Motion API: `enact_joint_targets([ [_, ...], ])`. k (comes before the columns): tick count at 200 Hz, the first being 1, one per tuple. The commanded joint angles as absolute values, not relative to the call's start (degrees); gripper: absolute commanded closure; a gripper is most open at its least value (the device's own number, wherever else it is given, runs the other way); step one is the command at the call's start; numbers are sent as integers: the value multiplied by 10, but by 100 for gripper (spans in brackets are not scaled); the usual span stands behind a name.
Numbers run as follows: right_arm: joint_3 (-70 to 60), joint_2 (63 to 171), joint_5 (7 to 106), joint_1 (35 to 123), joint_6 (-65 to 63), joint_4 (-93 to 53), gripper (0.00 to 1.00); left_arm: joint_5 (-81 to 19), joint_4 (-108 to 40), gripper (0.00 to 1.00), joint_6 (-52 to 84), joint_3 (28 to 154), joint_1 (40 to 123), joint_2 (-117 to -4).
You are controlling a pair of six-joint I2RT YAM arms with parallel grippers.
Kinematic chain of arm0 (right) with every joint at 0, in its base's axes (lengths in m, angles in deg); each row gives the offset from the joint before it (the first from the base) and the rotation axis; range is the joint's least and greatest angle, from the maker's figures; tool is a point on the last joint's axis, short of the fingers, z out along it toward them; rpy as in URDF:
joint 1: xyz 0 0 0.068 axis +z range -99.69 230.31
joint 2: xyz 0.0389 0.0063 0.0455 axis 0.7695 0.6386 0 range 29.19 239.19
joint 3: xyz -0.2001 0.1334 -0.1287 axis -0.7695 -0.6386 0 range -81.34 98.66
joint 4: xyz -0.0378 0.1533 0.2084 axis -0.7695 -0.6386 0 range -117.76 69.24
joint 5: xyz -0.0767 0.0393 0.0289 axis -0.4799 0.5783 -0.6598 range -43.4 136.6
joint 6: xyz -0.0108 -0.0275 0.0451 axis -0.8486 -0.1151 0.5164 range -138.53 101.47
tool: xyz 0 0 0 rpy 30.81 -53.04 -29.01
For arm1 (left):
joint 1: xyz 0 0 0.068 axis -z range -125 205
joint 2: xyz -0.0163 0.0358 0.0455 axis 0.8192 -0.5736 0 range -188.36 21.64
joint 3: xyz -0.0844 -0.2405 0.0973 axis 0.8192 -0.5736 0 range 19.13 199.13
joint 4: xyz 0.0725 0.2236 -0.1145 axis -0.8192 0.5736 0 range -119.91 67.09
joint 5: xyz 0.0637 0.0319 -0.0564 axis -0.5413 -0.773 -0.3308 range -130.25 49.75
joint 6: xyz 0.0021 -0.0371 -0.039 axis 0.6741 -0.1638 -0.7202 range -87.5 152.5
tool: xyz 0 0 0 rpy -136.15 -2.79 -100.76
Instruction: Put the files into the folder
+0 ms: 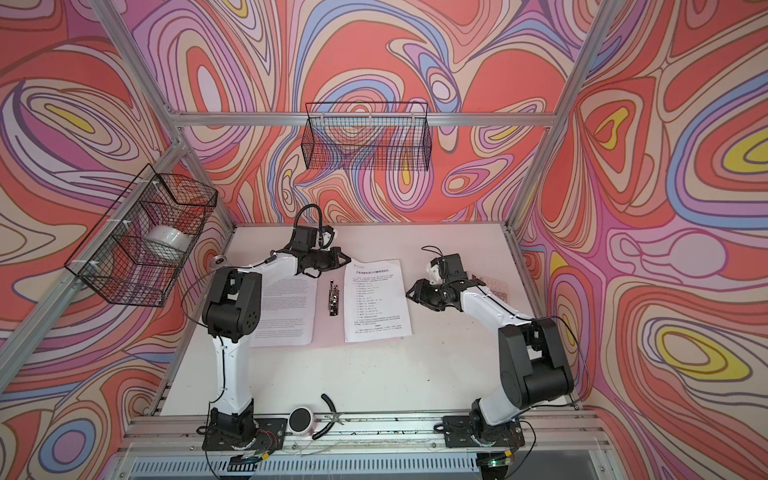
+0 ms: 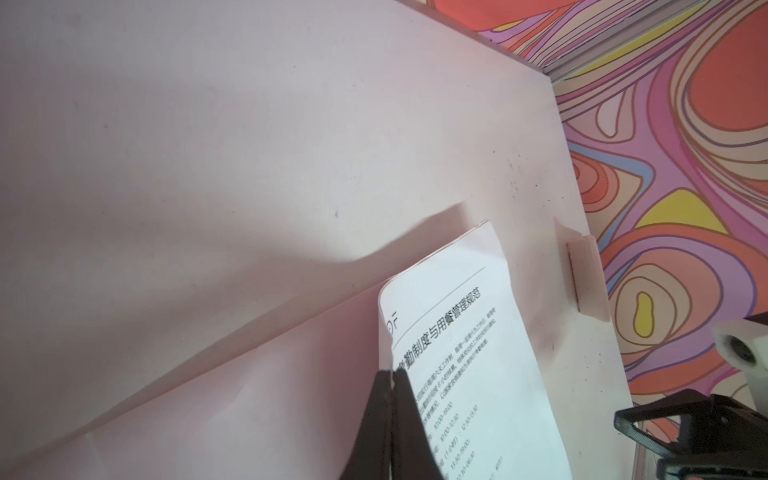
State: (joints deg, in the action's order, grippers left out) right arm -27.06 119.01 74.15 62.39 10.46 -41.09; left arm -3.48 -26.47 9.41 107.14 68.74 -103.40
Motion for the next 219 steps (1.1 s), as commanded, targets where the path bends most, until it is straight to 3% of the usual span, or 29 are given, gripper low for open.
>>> enact_joint_targets([
  [1, -274, 1208, 742, 630, 96, -396, 47, -53, -234, 100, 124, 1083, 678, -1047],
  [99, -249, 1286, 719, 689, 105, -373, 47, -92, -200, 100, 143, 1099, 663, -1073],
  [219, -233, 1304, 726, 712, 115, -366, 49, -104, -184, 100, 155, 1096, 657, -1071],
])
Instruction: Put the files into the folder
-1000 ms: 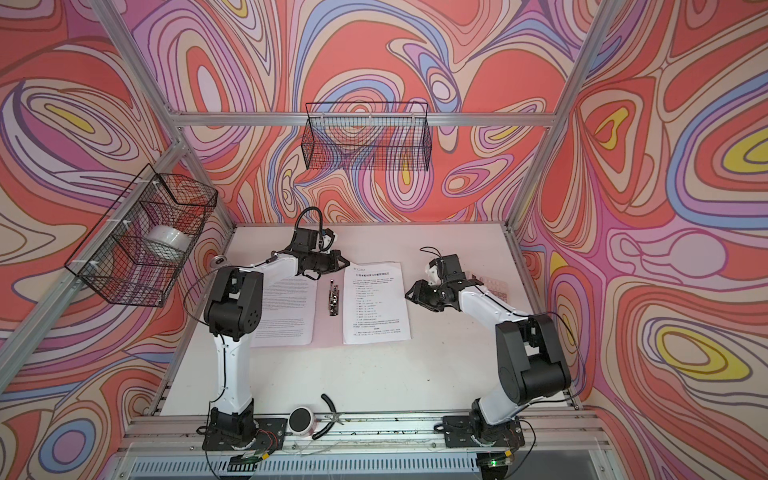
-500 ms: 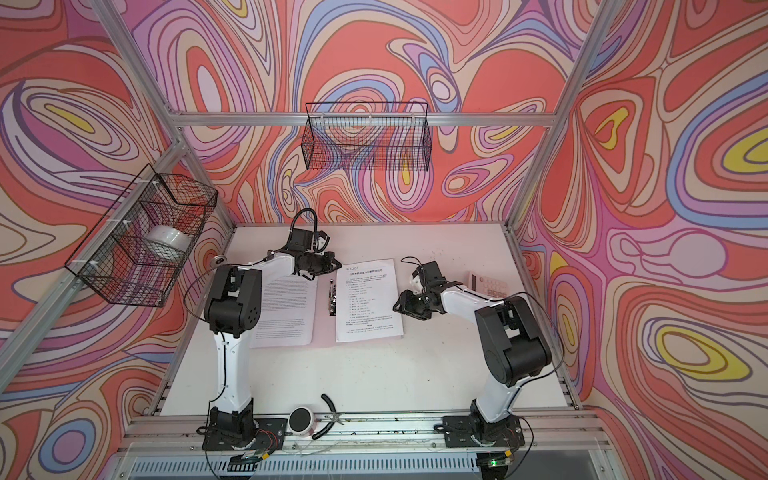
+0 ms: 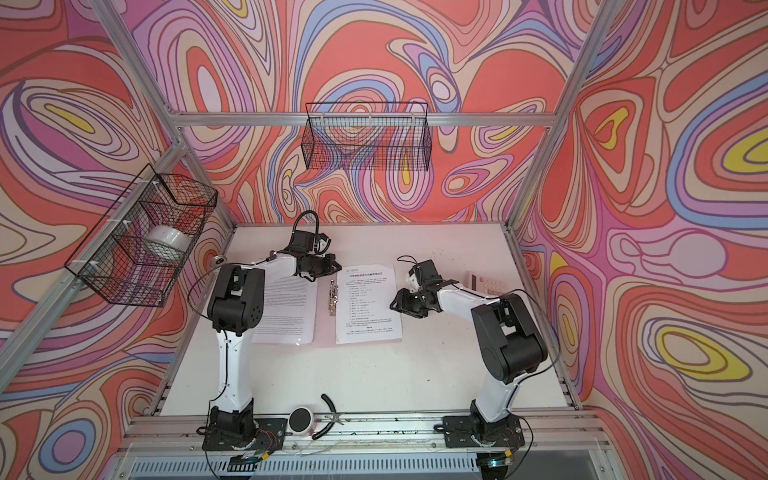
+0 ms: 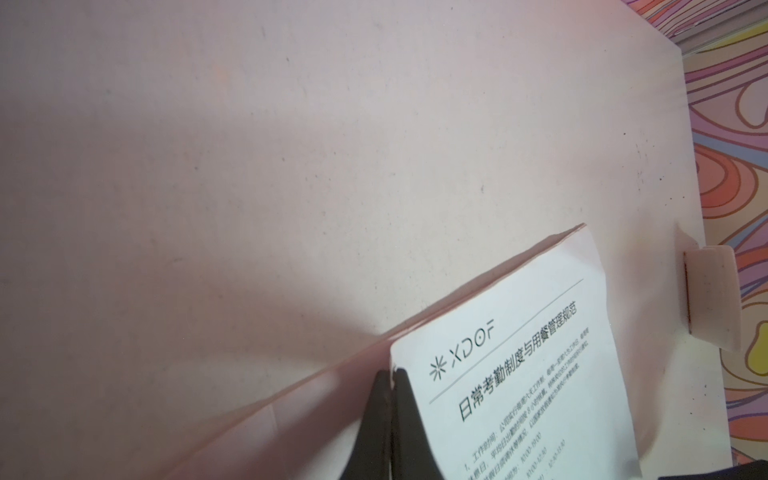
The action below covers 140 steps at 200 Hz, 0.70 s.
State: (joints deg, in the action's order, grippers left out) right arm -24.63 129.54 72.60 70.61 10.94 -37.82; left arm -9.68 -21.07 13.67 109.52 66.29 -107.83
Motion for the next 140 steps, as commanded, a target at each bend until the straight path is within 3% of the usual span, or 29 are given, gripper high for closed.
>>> enact_joint_targets([
  [1, -233, 1304, 727, 713, 115, -366, 49, -104, -183, 100, 155, 1096, 657, -1071],
  [140, -228, 1331, 735, 722, 120, -359, 50, -101, -133, 100, 169, 1115, 656, -1063],
])
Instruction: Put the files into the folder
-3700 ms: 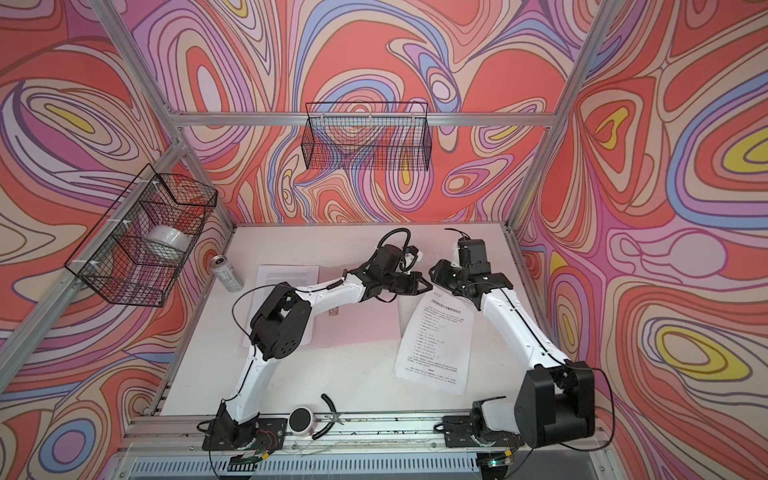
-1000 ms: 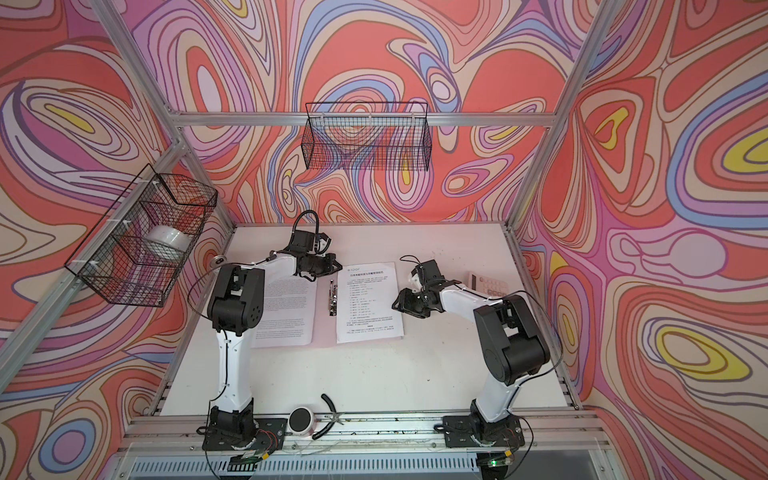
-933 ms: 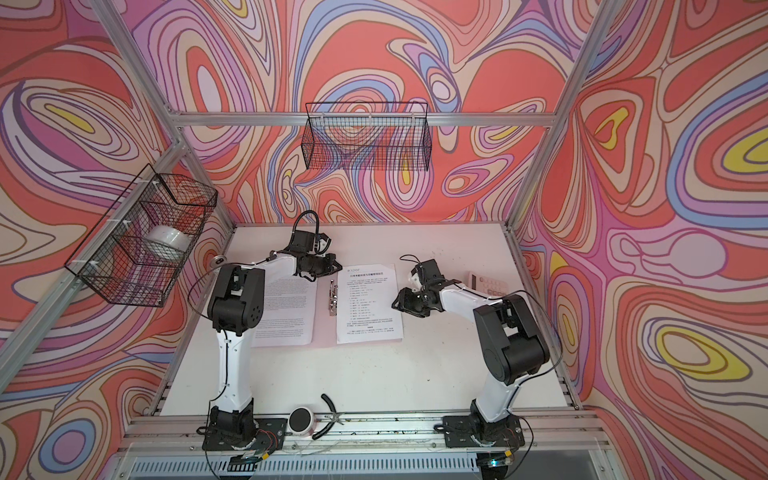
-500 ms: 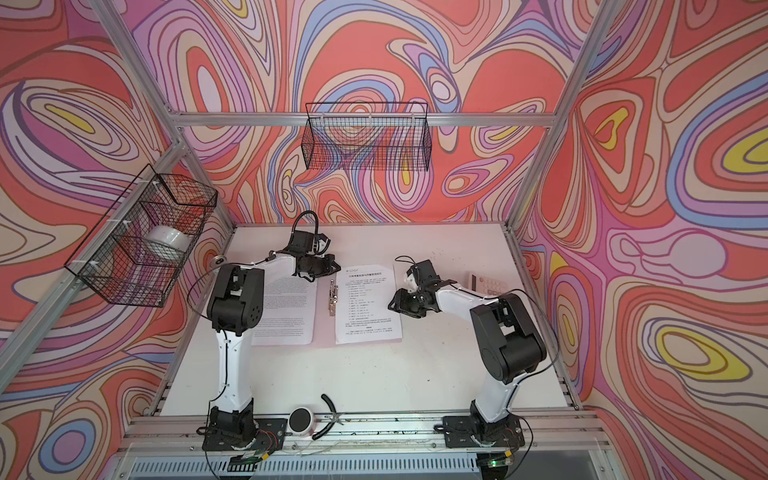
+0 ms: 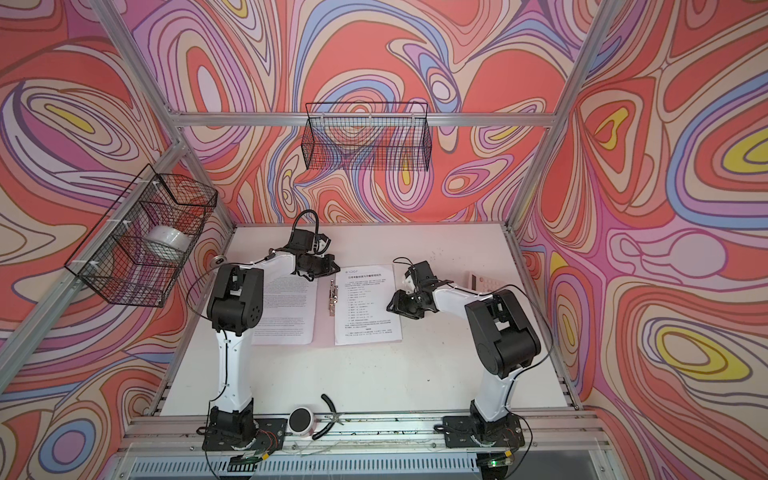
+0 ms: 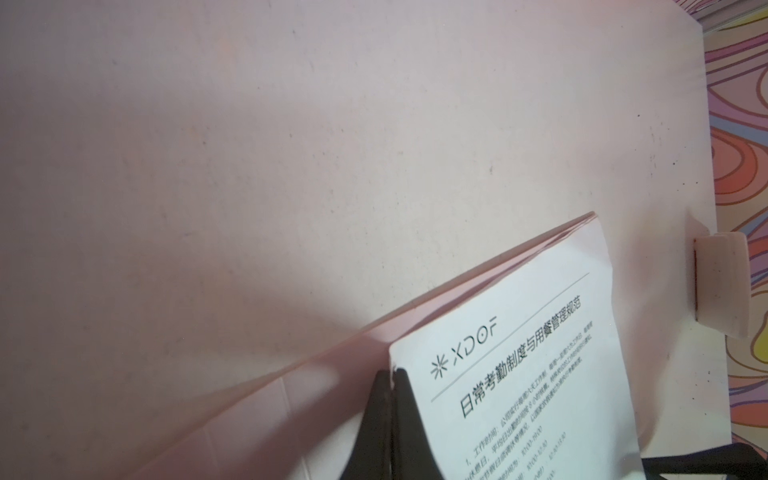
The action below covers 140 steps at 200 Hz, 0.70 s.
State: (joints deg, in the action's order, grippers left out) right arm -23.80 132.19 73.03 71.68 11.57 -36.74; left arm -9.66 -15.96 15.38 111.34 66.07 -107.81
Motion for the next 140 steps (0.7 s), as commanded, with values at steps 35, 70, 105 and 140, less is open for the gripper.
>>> enact_joint_targets([
  [35, -227, 1330, 738, 725, 123, -357, 50, -107, -122, 100, 171, 1118, 656, -1062],
  [70, -229, 1329, 738, 728, 125, -354, 51, -121, -118, 100, 169, 1119, 656, -1061],
  [105, -230, 1327, 739, 729, 126, -353, 50, -139, -115, 83, 170, 1116, 656, -1052],
  [140, -224, 1325, 739, 729, 126, -356, 51, -159, -119, 48, 163, 1108, 655, -1023],
])
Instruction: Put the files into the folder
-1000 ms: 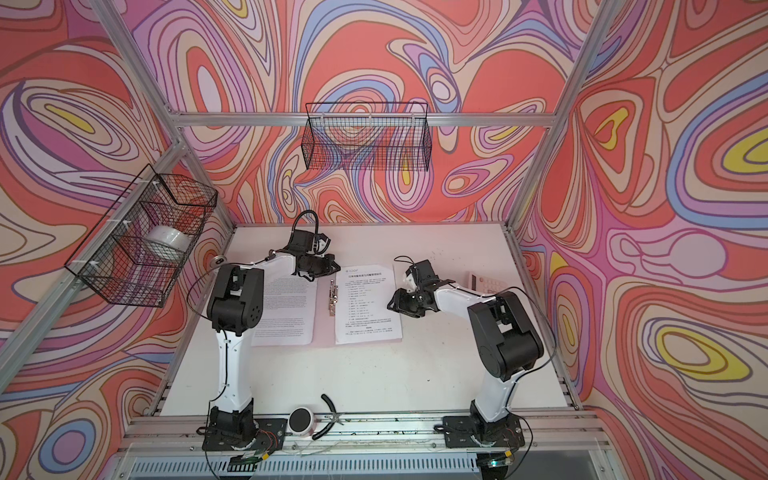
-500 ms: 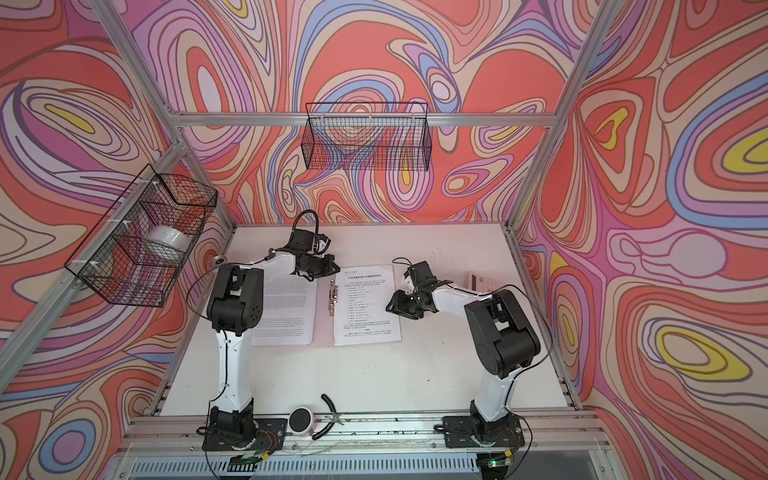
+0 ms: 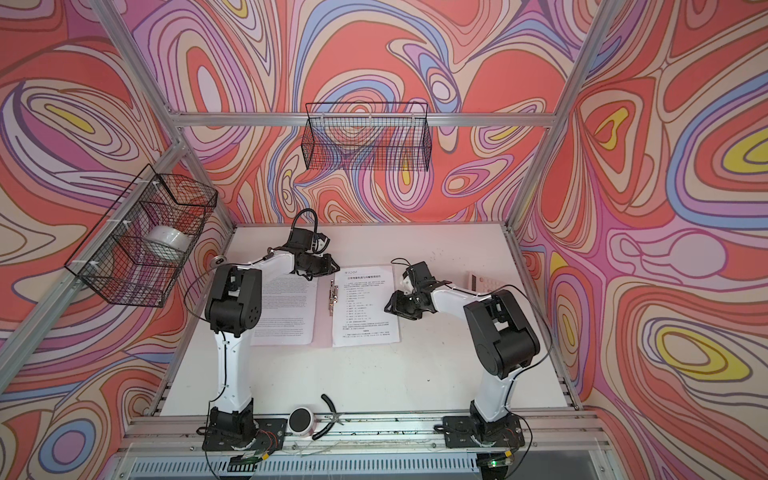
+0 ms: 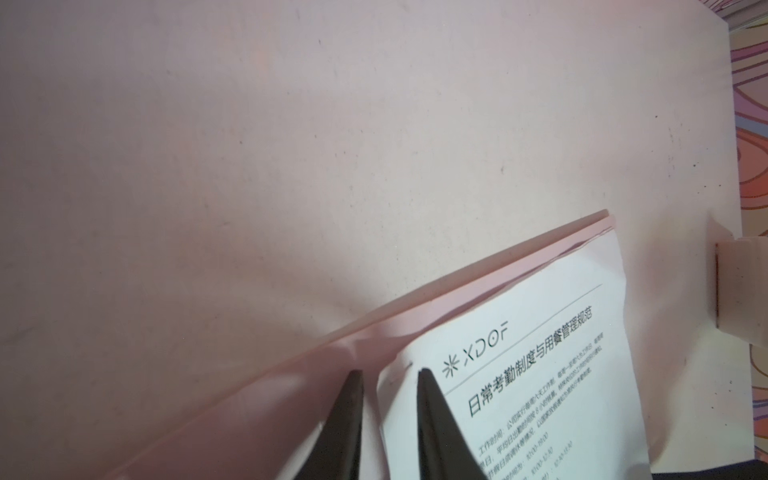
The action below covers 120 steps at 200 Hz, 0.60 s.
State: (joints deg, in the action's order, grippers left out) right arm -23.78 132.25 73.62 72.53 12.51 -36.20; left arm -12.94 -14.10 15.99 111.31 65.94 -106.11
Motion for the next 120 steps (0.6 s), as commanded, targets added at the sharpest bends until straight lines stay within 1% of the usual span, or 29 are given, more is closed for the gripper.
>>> enact_joint_targets([
  [1, -224, 1325, 739, 729, 126, -357, 51, -160, -120, 47, 163, 1107, 656, -1021],
  [15, -218, 1320, 737, 729, 126, -364, 51, -168, -125, 38, 161, 1103, 655, -998],
  [32, -200, 1303, 718, 729, 120, -390, 51, -181, -127, 30, 154, 1100, 656, -958],
  [49, -153, 1279, 695, 730, 111, -426, 51, -200, -130, 30, 138, 1084, 656, -903],
  [61, -107, 1281, 690, 729, 108, -440, 51, -227, -140, 35, 110, 1048, 657, -858],
  [70, -73, 1289, 692, 729, 107, -442, 51, -241, -145, 41, 87, 1005, 658, -820],
  [84, -3, 1325, 699, 734, 105, -451, 51, -268, -171, 48, 54, 937, 662, -764],
  [101, 70, 1373, 720, 739, 97, -449, 51, -299, -162, 53, 37, 868, 679, -698],
  [120, 134, 1436, 770, 740, 90, -427, 51, -350, -153, 55, 28, 792, 708, -625],
])
